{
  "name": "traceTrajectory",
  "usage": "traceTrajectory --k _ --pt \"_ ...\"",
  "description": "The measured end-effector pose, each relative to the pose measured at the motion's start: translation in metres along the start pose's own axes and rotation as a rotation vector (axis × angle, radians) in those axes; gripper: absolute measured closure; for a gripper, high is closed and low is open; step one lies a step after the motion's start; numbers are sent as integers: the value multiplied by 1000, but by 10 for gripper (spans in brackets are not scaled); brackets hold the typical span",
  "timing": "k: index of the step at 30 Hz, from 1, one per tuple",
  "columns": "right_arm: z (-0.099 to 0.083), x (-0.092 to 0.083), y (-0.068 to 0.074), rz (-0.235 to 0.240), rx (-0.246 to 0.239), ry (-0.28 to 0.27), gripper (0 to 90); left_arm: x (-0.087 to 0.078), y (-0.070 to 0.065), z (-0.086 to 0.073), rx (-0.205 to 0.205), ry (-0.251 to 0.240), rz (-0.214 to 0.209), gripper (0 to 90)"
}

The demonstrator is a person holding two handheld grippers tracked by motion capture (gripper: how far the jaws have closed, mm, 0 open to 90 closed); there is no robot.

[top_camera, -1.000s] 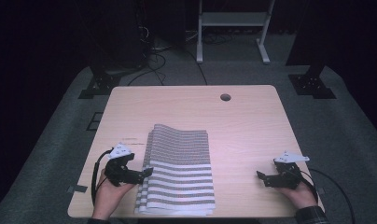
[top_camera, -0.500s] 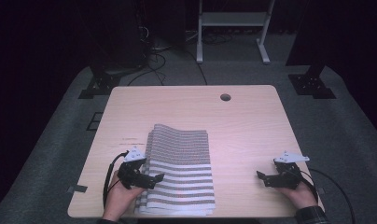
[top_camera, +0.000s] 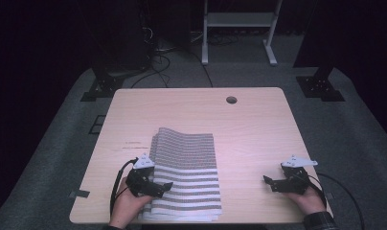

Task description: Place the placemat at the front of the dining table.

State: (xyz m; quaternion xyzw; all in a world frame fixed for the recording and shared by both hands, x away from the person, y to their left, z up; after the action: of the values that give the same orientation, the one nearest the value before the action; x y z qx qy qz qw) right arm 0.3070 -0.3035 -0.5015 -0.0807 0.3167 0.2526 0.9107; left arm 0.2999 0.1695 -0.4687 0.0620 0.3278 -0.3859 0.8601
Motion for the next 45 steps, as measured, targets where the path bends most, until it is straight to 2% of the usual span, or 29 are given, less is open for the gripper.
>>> traceTrajectory --k 6,10,15,17,18,24,26,27,36,38,41,45 --pt "0 0 0 0 0 1 96 7 -5 -5 33 41 -8 0" --pt "0 0 0 0 0 0 96 9 -8 -7 37 60 -16 0" --pt "0 0 0 0 0 0 96 9 -9 -9 49 69 -19 51" --pt "0 0 0 0 0 0 96 8 -10 -9 58 70 -8 70" --pt "0 0 0 0 0 0 96 7 -9 -9 67 71 -2 92" --pt "0 0 0 0 0 0 96 3 -9 -8 52 94 -6 247" --pt "0 0 0 0 0 0 96 2 -10 -8 51 106 -7 328" --pt "0 0 0 0 0 0 96 1 -9 -7 45 112 -13 337" --pt "0 0 0 0 0 0 96 -3 -10 -5 20 149 -42 605" --pt "0 0 0 0 0 0 96 -4 -11 -4 29 165 -51 675" --pt "0 0 0 0 0 0 96 -6 -12 -2 27 161 -56 805" --pt "0 0 0 0 0 1 96 -9 -13 0 30 148 -74 877"
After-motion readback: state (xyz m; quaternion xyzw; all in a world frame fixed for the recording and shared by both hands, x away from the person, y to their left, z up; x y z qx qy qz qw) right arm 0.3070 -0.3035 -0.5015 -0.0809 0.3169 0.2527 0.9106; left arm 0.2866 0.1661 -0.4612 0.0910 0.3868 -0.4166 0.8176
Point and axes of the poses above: each handheld gripper's, and its own axes: x roughly forward along the jaws, z roughly out of its top, y roughly to its left, the point moved 2 cm from there along x, roughly forward along the jaws, and after that the axes turned 5 degrees about -y, right-handed, at the moved point
